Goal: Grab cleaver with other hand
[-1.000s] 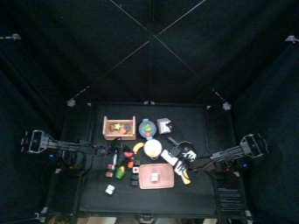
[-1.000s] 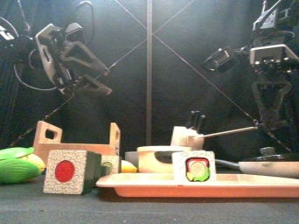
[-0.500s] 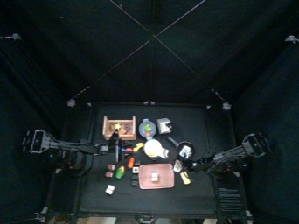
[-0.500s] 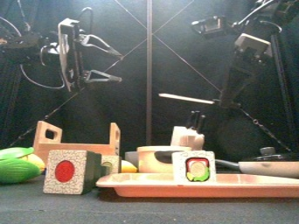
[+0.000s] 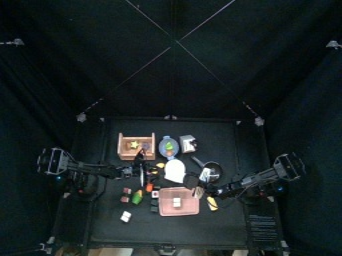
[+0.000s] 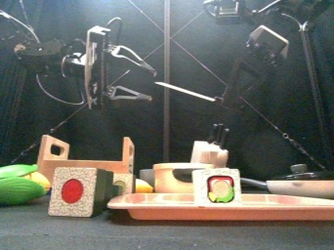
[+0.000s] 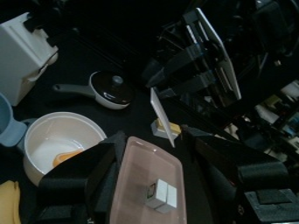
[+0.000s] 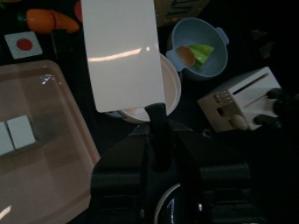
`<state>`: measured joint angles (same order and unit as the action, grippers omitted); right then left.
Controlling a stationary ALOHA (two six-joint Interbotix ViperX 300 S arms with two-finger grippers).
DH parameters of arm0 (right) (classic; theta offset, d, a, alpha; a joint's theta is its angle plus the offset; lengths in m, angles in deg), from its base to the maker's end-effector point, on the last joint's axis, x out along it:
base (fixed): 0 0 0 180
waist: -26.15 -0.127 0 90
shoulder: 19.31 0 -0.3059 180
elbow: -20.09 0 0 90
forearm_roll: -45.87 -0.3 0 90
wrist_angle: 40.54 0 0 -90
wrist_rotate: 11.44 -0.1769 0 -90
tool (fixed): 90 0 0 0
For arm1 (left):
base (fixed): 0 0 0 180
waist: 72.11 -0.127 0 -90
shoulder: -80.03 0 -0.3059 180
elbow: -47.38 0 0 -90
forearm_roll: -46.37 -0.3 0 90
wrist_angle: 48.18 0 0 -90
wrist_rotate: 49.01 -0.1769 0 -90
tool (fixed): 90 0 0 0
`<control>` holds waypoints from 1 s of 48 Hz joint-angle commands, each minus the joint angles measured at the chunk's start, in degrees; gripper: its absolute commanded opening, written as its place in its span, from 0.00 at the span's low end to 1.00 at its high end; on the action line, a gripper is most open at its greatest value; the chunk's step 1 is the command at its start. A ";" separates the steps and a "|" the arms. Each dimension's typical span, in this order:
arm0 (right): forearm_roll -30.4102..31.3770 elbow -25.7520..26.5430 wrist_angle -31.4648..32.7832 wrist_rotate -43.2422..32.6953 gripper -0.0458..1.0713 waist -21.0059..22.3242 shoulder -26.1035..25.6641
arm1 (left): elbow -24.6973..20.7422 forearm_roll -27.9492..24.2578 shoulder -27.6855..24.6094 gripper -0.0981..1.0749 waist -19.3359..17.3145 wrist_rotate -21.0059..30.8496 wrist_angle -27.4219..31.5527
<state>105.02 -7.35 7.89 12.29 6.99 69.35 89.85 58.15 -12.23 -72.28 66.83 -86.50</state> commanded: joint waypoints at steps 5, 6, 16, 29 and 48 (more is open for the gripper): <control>0.70 1.85 0.00 0.09 0.53 0.09 -0.44 | -2.72 0.88 -1.14 0.85 0.26 0.35 -0.70; 0.62 2.02 0.00 0.09 0.53 0.09 -0.44 | -2.81 0.97 -1.32 0.85 0.35 0.35 -0.70; 0.79 2.99 0.00 0.18 0.53 0.09 0.26 | -3.78 0.53 -1.93 0.81 1.05 0.88 -0.70; 1.67 2.99 -0.09 0.18 0.53 0.18 0.53 | -3.69 0.53 -2.46 0.62 1.32 1.58 -0.70; 0.79 2.90 -2.55 -0.18 0.58 0.18 0.88 | -3.08 0.44 -2.46 0.47 1.32 2.20 -0.70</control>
<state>106.16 -5.77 6.92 12.29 7.17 71.11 87.30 58.77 -14.87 -70.88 69.21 -86.68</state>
